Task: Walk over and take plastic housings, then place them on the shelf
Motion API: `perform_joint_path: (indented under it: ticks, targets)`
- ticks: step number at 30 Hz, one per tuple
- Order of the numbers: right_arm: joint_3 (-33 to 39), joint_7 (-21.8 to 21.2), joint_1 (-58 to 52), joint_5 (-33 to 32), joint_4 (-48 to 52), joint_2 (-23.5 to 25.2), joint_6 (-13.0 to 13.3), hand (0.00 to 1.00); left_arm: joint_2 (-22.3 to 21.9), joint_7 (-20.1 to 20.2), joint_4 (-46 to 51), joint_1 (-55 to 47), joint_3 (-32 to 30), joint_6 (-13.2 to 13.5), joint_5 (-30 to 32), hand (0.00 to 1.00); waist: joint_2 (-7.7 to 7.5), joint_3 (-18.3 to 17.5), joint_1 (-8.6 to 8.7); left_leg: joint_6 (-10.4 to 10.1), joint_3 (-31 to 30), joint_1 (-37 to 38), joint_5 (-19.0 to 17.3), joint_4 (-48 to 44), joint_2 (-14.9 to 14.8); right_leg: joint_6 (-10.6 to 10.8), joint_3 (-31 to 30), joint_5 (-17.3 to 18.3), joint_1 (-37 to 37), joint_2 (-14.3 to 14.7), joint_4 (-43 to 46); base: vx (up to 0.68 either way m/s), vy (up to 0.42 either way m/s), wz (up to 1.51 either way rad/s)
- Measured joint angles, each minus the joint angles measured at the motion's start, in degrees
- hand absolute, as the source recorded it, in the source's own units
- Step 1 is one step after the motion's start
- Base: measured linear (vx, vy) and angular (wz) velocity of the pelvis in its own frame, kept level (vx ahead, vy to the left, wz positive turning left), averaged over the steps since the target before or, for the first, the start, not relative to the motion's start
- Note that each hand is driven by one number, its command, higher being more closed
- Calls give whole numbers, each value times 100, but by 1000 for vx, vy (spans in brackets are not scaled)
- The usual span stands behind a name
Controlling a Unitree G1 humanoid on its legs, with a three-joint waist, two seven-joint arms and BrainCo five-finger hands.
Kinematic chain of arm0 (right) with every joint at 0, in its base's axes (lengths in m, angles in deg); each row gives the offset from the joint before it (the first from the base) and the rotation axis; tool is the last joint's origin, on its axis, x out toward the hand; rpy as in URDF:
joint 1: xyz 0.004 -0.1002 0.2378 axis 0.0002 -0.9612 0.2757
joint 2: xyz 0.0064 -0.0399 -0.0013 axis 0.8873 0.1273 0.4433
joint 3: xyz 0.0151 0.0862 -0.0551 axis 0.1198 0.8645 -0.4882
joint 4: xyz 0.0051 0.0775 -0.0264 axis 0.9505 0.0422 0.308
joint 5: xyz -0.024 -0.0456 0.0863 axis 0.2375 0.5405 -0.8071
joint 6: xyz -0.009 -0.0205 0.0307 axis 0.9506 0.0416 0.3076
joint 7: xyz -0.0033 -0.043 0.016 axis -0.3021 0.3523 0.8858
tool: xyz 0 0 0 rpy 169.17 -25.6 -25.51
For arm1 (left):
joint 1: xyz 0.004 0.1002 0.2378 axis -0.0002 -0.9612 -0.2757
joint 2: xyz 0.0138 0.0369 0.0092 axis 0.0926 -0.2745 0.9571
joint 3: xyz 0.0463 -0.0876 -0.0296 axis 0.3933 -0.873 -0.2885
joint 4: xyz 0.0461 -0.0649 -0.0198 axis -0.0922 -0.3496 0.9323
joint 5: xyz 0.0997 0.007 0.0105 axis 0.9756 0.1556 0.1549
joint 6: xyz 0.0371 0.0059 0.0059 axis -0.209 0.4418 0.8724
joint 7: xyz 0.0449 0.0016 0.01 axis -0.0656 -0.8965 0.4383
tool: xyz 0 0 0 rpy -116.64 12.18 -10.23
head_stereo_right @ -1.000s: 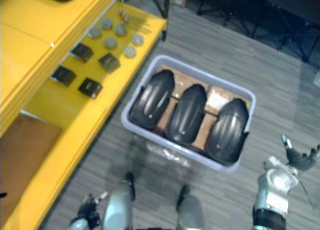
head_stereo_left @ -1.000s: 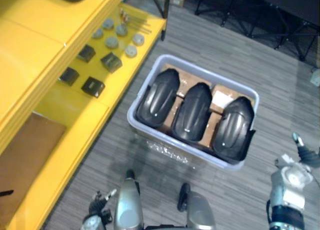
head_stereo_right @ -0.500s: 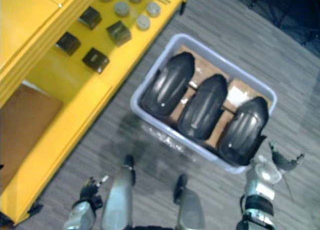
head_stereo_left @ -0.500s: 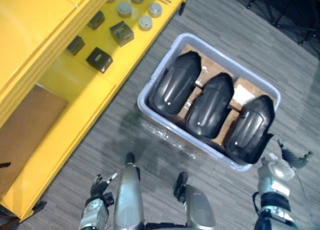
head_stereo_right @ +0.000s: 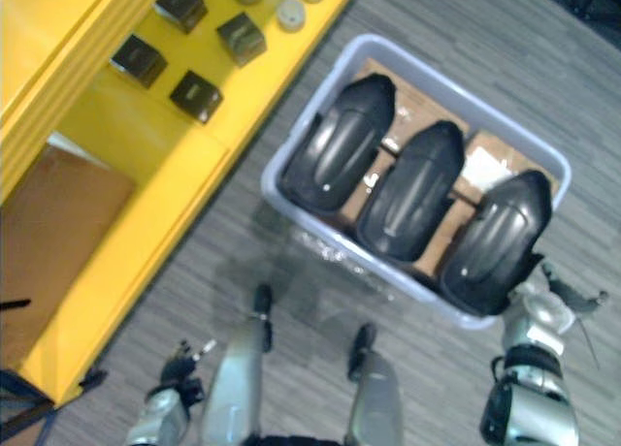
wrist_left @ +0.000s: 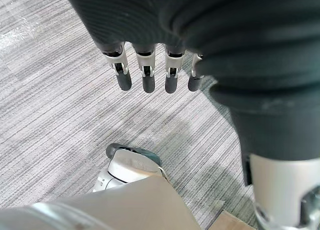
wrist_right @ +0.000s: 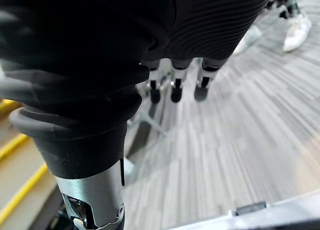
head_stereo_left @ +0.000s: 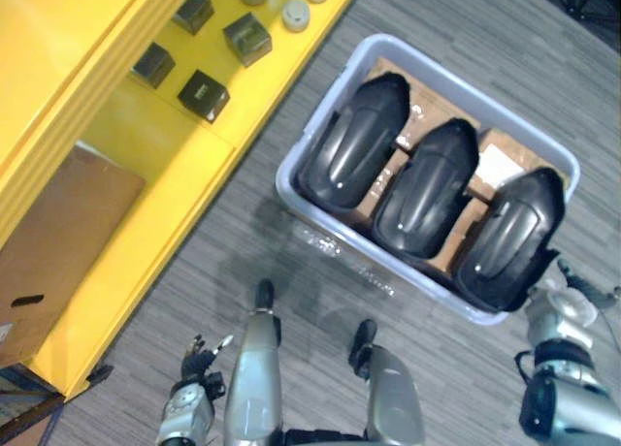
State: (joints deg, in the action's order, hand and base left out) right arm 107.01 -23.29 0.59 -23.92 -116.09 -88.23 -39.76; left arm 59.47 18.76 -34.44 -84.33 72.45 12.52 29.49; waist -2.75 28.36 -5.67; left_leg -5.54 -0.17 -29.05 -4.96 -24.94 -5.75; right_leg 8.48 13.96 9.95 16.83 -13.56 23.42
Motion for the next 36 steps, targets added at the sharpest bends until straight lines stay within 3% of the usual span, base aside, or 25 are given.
perform_joint_path:
  ticks: [4, 8, 13, 14, 19, 28, 33, 36]
  targets:
    - [-142, -121, 266, 65, -158, -323, -208, 0, -17, 2, -2, 6, 128, 31, -34, 0, 106, 51, 6, 7, -11, -66, 106, 103, 67, 1, 2, 38, 158, -82, 144, -31, -9, 6]
    - [-244, -266, 432, 272, -261, -576, -235, 0, -25, 7, -4, 18, 251, 62, -152, 0, 235, 83, 7, 30, -34, -234, 182, 132, 139, 9, 4, 44, 373, -161, 260, -16, 11, 7]
    - [-630, -527, 716, 510, -479, -634, -452, 0, -20, 20, -13, 18, 342, 72, -245, 0, 262, 91, -10, 50, -69, -345, 245, 142, 158, 9, 23, 45, 511, -204, 347, -3, 3, 4]
    - [-642, -625, 797, 564, -552, -663, -521, 100, -20, 24, -14, 18, 366, 85, -245, 0, 271, 95, -12, 60, -75, -346, 259, 148, 179, 13, 28, 48, 516, -223, 368, -7, 5, 9]
    - [-731, -1065, 946, 870, -831, -923, -828, 100, -21, 44, -12, 18, 461, 159, -251, 0, 333, 125, -12, 99, -107, -398, 295, 151, 281, 47, 72, 73, 550, -326, 432, -19, 17, 9]
    - [-735, -1459, 1110, 1418, -1357, -1088, -957, 100, -7, 60, -23, 18, 505, 171, -265, 0, 338, 127, -18, 81, -226, -440, 330, 119, 306, 27, 174, 116, 529, -342, 492, -5, 2, 6]
    - [-742, -1335, 1165, 2313, -1395, -1110, -1377, 100, -2, 103, -51, 18, 626, 253, -263, 0, 419, 112, -26, 72, -246, -455, 336, 106, 299, 27, 189, 139, 540, -339, 516, 0, 0, 0]
    - [-734, -1285, 1154, 2441, -1418, -1137, -1561, 100, 1, 146, -44, 18, 666, 273, -241, 0, 467, 116, -21, 72, -252, -518, 335, 63, 294, 34, 198, 135, 569, -331, 506, 1, -1, 1]
